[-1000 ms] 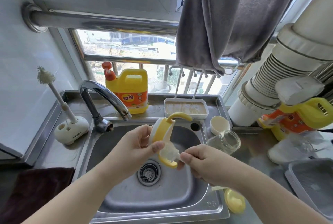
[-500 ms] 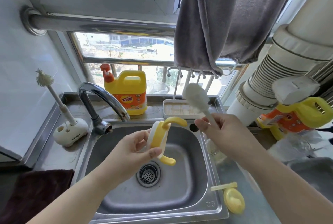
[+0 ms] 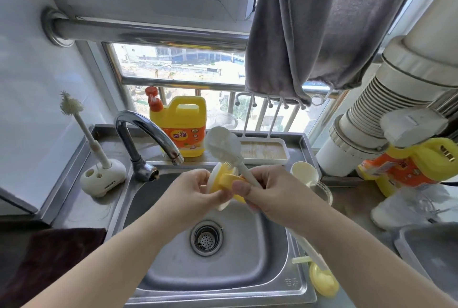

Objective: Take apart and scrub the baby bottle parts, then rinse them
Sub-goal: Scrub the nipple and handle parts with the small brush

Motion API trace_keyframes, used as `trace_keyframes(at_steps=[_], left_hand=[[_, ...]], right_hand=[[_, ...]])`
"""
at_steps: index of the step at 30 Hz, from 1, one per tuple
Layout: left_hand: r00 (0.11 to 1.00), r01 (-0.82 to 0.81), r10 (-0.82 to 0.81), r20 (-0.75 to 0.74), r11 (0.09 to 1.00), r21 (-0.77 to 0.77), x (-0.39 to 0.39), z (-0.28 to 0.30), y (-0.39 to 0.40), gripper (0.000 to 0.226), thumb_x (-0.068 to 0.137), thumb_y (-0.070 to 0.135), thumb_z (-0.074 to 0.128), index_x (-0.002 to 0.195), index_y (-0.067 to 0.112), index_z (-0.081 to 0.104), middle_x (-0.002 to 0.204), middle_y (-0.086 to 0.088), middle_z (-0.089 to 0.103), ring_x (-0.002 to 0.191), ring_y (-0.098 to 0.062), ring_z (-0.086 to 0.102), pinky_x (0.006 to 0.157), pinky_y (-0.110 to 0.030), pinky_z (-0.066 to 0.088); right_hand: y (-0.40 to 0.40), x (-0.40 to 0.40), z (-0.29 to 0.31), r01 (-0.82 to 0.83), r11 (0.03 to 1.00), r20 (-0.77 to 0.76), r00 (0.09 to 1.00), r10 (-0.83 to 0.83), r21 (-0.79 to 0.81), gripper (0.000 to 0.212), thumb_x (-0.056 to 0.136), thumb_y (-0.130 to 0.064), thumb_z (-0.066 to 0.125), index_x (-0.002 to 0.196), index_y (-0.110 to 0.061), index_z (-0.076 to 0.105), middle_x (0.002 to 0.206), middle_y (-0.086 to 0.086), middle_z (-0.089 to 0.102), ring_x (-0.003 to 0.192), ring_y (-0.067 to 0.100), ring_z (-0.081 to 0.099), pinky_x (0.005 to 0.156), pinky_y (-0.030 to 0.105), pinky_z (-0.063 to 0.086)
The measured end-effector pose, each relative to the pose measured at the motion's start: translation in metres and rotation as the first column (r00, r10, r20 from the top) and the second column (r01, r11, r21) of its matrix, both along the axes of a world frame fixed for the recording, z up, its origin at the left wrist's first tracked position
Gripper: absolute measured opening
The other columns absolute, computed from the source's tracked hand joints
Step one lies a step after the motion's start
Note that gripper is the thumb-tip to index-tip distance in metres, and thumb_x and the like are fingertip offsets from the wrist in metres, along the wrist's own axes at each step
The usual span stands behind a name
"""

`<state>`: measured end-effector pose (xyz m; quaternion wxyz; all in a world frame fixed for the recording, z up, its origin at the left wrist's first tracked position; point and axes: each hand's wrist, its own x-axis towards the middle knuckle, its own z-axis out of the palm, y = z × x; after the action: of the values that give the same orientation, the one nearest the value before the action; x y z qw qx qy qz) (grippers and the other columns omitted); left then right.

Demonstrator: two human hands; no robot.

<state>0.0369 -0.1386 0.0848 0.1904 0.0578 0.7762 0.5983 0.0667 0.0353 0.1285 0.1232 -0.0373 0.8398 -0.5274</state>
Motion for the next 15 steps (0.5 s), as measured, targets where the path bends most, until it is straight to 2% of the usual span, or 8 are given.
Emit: trace_keyframes(at_steps=[3, 5, 6, 8, 9, 12, 14, 15], left_hand=[[0.999, -0.046, 0.046, -0.006, 0.997, 0.058, 0.0, 0.0, -0.004, 0.037, 0.064, 0.042, 0.082, 0.079, 0.012, 0.066, 0.067, 0.006, 0.066, 0.061, -0.003, 0.055, 0.06, -0.02, 0.037], [0.999, -0.051, 0.052, 0.0, 0.995, 0.091, 0.001, 0.0, -0.009, 0.04, 0.061, 0.045, 0.082, 0.079, 0.013, 0.066, 0.068, 0.005, 0.067, 0.065, -0.005, 0.056, 0.065, -0.023, 0.039], [0.999, -0.049, 0.05, -0.007, 0.994, 0.101, 0.001, -0.001, -0.011, 0.044, 0.06, 0.048, 0.08, 0.081, 0.013, 0.067, 0.072, 0.002, 0.069, 0.068, -0.007, 0.058, 0.068, -0.025, 0.041], [0.999, -0.042, 0.046, -0.027, 0.991, 0.126, 0.001, -0.002, -0.012, 0.053, 0.055, 0.054, 0.076, 0.086, 0.012, 0.068, 0.078, -0.001, 0.071, 0.074, -0.01, 0.062, 0.073, -0.027, 0.043], [0.999, -0.036, 0.041, -0.036, 0.989, 0.142, 0.001, -0.003, -0.011, 0.053, 0.055, 0.055, 0.075, 0.087, 0.013, 0.068, 0.08, -0.001, 0.072, 0.076, -0.01, 0.063, 0.074, -0.028, 0.045], [0.998, 0.013, -0.001, -0.064, 0.984, 0.178, 0.003, -0.002, -0.008, 0.035, 0.062, 0.05, 0.078, 0.078, 0.021, 0.067, 0.075, 0.002, 0.069, 0.072, -0.009, 0.06, 0.067, -0.021, 0.044], [0.996, 0.032, -0.018, -0.083, 0.986, 0.161, 0.003, -0.003, -0.009, 0.037, 0.06, 0.053, 0.079, 0.075, 0.021, 0.065, 0.071, 0.001, 0.065, 0.069, -0.008, 0.056, 0.064, -0.021, 0.041], [0.996, 0.035, -0.022, -0.088, 0.989, 0.14, 0.004, -0.004, -0.01, 0.041, 0.06, 0.055, 0.078, 0.075, 0.019, 0.065, 0.071, 0.0, 0.064, 0.069, -0.009, 0.055, 0.064, -0.021, 0.04]], right_hand=[[0.006, 0.003, 0.005, 0.111, 0.992, 0.013, 0.994, -0.111, -0.053, 0.027, 0.091, -0.043, 0.053, 0.083, -0.021, 0.067, 0.05, -0.008, 0.052, 0.045, 0.003, 0.039, 0.051, 0.022, 0.03], [0.02, 0.006, 0.007, 0.256, 0.966, 0.046, 0.965, -0.258, 0.042, 0.027, 0.094, -0.044, 0.043, 0.094, -0.023, 0.06, 0.053, -0.005, 0.055, 0.045, 0.002, 0.044, 0.054, 0.025, 0.035], [0.027, 0.008, 0.005, 0.276, 0.947, 0.038, 0.958, -0.286, 0.165, 0.025, 0.096, -0.043, 0.04, 0.091, -0.024, 0.056, 0.056, -0.004, 0.056, 0.049, 0.004, 0.048, 0.058, 0.028, 0.039], [0.032, 0.013, 0.0, 0.15, 0.885, 0.033, 0.983, -0.183, 0.44, 0.022, 0.097, -0.04, 0.04, 0.084, -0.025, 0.051, 0.061, -0.006, 0.056, 0.059, 0.007, 0.054, 0.064, 0.029, 0.043], [0.028, 0.016, -0.004, 0.059, 0.869, 0.071, 0.992, -0.107, 0.491, 0.021, 0.097, -0.039, 0.042, 0.083, -0.026, 0.051, 0.06, -0.007, 0.055, 0.059, 0.004, 0.054, 0.061, 0.025, 0.043], [0.014, 0.018, -0.013, -0.087, 0.929, 0.225, 0.974, 0.004, 0.359, 0.02, 0.097, -0.034, 0.045, 0.084, -0.025, 0.058, 0.053, -0.008, 0.057, 0.042, -0.002, 0.044, 0.046, 0.012, 0.035], [0.015, 0.014, -0.018, -0.1, 0.927, 0.216, 0.976, 0.022, 0.362, 0.021, 0.096, -0.034, 0.047, 0.085, -0.024, 0.062, 0.056, -0.006, 0.06, 0.046, 0.001, 0.047, 0.048, 0.012, 0.038], [0.016, 0.011, -0.019, -0.083, 0.901, 0.16, 0.987, 0.016, 0.425, 0.022, 0.096, -0.036, 0.048, 0.087, -0.023, 0.064, 0.061, -0.004, 0.063, 0.054, 0.004, 0.053, 0.056, 0.015, 0.043]])
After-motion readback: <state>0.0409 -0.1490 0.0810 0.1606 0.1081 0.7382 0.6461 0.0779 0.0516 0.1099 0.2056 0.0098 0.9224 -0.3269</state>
